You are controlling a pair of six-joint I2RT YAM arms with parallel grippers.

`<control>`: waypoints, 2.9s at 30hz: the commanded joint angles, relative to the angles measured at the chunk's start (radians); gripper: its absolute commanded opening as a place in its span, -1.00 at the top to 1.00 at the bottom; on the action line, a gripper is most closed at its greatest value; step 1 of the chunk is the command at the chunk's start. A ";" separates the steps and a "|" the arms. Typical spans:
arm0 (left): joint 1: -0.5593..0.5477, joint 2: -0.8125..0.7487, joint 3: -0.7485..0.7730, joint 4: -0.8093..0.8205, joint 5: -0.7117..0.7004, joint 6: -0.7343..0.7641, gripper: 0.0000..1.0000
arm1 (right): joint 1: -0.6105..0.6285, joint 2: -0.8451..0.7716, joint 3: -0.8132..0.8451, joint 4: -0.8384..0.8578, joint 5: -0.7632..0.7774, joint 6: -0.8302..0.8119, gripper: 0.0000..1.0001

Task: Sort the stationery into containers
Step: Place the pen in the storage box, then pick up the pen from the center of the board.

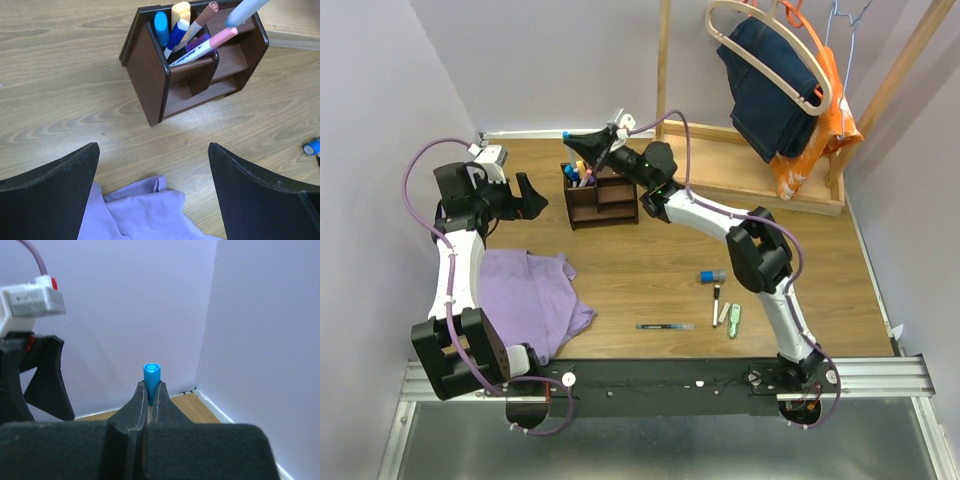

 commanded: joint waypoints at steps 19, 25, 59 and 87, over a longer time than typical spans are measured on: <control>-0.005 -0.013 0.027 -0.102 -0.026 0.048 -0.97 | 0.003 0.204 0.001 0.242 -0.058 0.039 0.99; -0.005 -0.006 0.028 -0.093 -0.030 0.044 -0.97 | 0.003 0.221 -0.021 0.222 -0.060 -0.009 0.99; -0.079 -0.099 0.014 -0.079 -0.026 0.073 -0.97 | 0.003 -0.056 -0.233 -0.012 0.064 -0.165 0.09; -1.131 0.120 0.148 -0.605 -0.239 0.592 -0.50 | -0.162 -1.202 -0.745 -1.416 0.503 -0.214 0.03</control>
